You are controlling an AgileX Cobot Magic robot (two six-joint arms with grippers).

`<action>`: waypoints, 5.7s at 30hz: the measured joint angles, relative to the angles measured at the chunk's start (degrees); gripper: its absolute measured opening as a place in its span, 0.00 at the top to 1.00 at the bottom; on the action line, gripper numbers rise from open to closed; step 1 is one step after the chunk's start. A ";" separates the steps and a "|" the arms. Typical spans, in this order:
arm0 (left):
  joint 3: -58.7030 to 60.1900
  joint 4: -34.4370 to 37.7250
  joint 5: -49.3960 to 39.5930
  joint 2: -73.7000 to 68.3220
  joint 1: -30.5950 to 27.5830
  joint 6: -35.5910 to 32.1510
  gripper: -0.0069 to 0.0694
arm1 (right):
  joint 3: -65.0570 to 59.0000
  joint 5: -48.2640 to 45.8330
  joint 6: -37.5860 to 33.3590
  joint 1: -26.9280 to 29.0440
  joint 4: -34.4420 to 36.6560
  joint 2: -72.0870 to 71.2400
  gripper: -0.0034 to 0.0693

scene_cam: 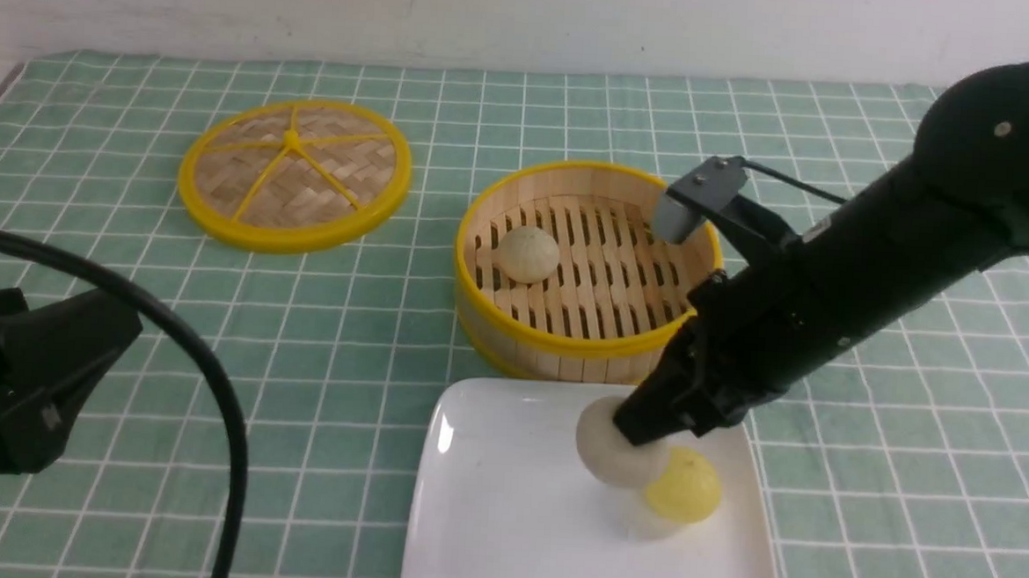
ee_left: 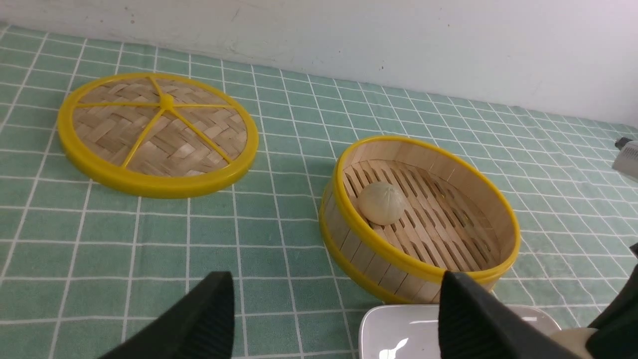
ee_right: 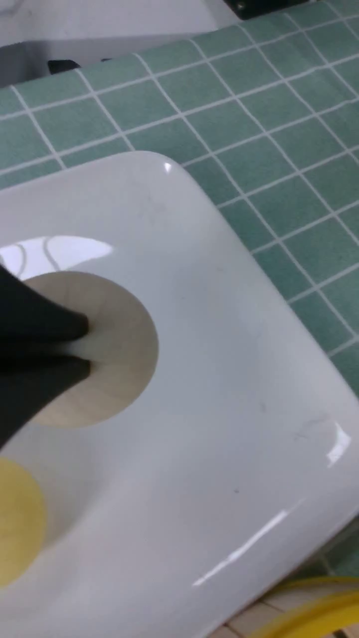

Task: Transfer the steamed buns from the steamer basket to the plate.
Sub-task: Use the right arm to put the steamed stuffed bun into the plate, then use the left arm to grab the steamed stuffed bun that is closest to it

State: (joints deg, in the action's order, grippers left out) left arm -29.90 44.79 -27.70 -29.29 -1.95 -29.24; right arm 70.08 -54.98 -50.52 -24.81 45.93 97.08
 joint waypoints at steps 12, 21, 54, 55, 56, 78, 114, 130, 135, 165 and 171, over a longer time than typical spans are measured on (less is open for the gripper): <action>0.00 0.06 -0.35 0.00 0.00 0.00 0.20 | 0.00 5.78 -5.58 0.00 1.57 5.57 0.92; 0.00 0.06 -0.62 0.00 0.00 0.00 0.20 | 0.00 6.11 -7.40 0.00 0.97 9.37 0.92; 0.00 0.06 -0.92 0.00 0.00 0.05 0.20 | 0.00 7.80 -10.79 -1.69 -2.42 9.93 0.87; 0.00 0.06 -0.99 0.00 0.00 0.05 0.20 | 0.00 7.94 -10.79 -1.69 -2.55 9.93 0.86; 0.00 0.06 -1.05 0.00 0.00 0.05 0.20 | 0.00 7.99 -10.74 -1.69 -2.55 9.93 0.84; 0.00 0.01 -1.30 0.00 0.00 0.05 0.20 | 7.02 10.63 -10.74 -1.69 -2.70 2.04 0.38; -22.06 39.39 -18.41 -43.36 0.00 -46.46 0.23 | 10.35 -2.25 25.05 -1.69 -43.52 -46.83 0.37; -42.91 7.85 -15.96 -54.74 11.75 -30.00 0.29 | 10.35 -5.94 25.10 -1.69 -44.32 -46.63 0.37; -45.17 3.87 -12.71 -59.46 17.16 -24.06 0.29 | 10.35 -7.24 25.10 -1.69 -44.32 -46.63 0.37; -50.89 -4.60 -3.13 -76.46 18.83 -17.12 0.29 | 10.35 -15.63 26.58 -1.69 -44.74 -46.63 0.37; -57.76 -5.48 -2.42 -82.38 20.96 -17.89 0.29 | 10.35 -16.27 26.58 -1.69 -44.68 -46.63 0.37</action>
State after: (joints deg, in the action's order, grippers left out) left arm -87.67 39.32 -30.12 -111.67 19.00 -47.13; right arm 80.43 -71.25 -23.93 -26.50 1.24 50.46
